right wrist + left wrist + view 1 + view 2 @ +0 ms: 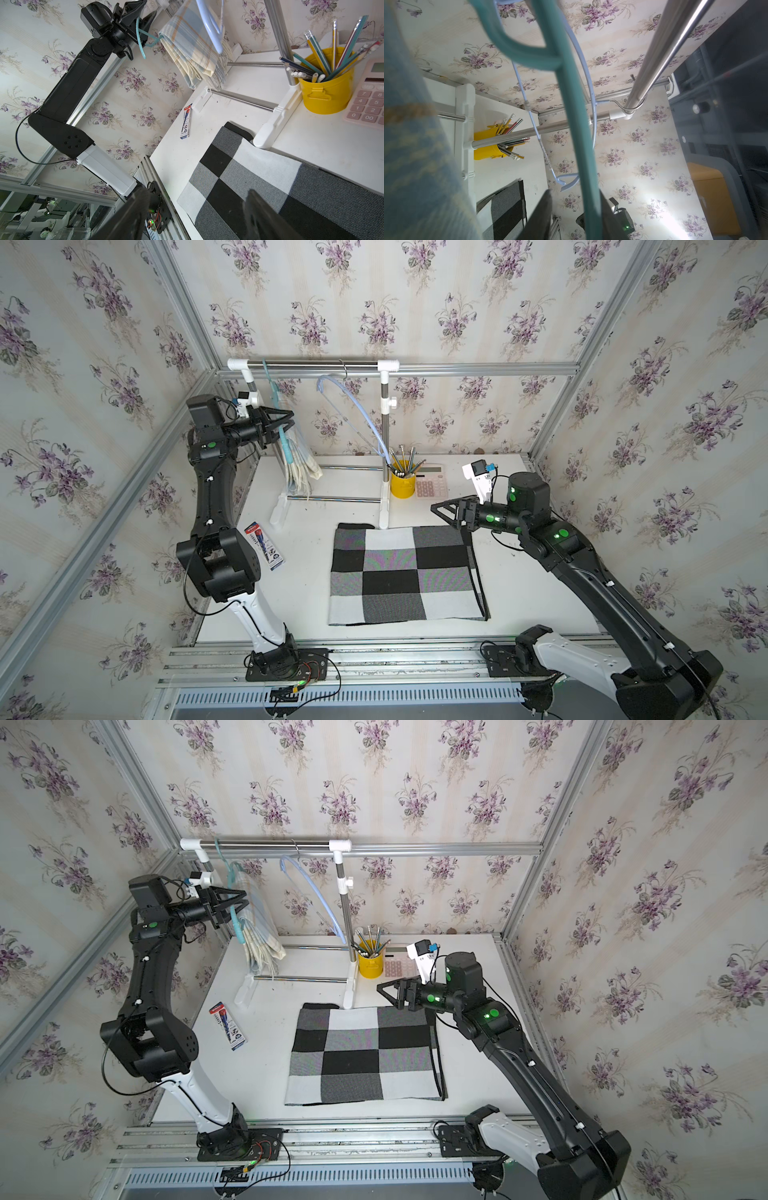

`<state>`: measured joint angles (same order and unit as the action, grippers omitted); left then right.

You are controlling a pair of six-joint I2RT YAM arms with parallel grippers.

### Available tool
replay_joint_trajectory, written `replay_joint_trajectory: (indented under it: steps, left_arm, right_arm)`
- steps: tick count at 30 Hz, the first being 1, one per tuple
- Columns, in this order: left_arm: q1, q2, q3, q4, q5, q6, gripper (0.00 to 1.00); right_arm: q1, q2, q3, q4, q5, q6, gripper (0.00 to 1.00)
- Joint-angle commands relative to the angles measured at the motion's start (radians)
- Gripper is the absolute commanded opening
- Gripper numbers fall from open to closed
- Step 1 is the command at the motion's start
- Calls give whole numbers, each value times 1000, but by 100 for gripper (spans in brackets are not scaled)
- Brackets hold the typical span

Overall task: Hang the scarf on the hanger
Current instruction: Place the hanger at the clothesline, then pick up the hanger from the clothesline.

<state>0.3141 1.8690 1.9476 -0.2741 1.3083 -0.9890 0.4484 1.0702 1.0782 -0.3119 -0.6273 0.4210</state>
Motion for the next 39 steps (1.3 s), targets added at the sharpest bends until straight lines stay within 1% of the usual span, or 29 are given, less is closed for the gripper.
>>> replay_joint_trajectory:
  steps: [1, 2, 3, 4, 8, 10, 13, 15, 16, 19, 21, 24, 26, 27, 29, 31, 33, 35, 39]
  left_arm:
    - [5, -29, -1, -104, -37, 149, 64]
    - [10, -42, 1, -137, -51, 172, 74]
    - [17, -58, 3, -173, -71, 197, 78]
    - [26, -74, 7, -213, -96, 219, 79]
    - [99, -177, 7, -380, -252, 313, 80]
    - [150, -241, -17, -456, -337, 352, 80]
    - [210, -371, -103, -510, -490, 413, 80]
    - [218, -478, -184, -507, -560, 442, 80]
    - [217, -534, -233, -489, -563, 446, 80]
    - [207, -698, -423, -435, -516, 459, 80]
    - [197, -810, -555, -432, -477, 489, 79]
    - [186, -989, -793, -430, -425, 511, 78]
    - [181, -1099, -949, -427, -401, 514, 78]
    - [177, -1155, -1044, -427, -392, 519, 77]
    - [174, -1220, -1161, -428, -394, 523, 77]
    - [169, -1252, -1271, -387, -371, 495, 77]
    - [143, -1257, -1303, -358, -342, 474, 76]
    - [119, -1251, -1286, -382, -368, 489, 76]
    - [116, -1223, -1286, -379, -358, 493, 76]
  right_arm:
    - [0, -6, -8, 26, 6, 4, 77]
    - [0, -7, -11, 27, 12, 3, 77]
    - [1, -7, -13, 29, 20, 3, 78]
    - [0, -7, -14, 30, 32, 3, 80]
    - [0, -7, -11, 13, 107, -22, 89]
    - [0, -13, -10, 10, 162, -42, 90]
    - [-1, -25, -27, 44, 207, -62, 91]
    - [-1, -30, -43, 92, 219, -69, 91]
    - [0, -29, -50, 123, 216, -76, 91]
    - [2, -4, -52, 227, 184, -91, 89]
    - [11, 42, -17, 266, 192, -110, 89]
    - [42, 140, 59, 304, 217, -148, 89]
    - [77, 214, 127, 319, 240, -185, 90]
    - [124, 271, 192, 311, 262, -221, 91]
    - [171, 356, 295, 284, 305, -275, 93]
    - [203, 434, 399, 261, 351, -328, 95]
    - [216, 508, 485, 258, 398, -349, 98]
    - [218, 576, 556, 270, 457, -349, 98]
    - [218, 707, 694, 273, 513, -360, 97]
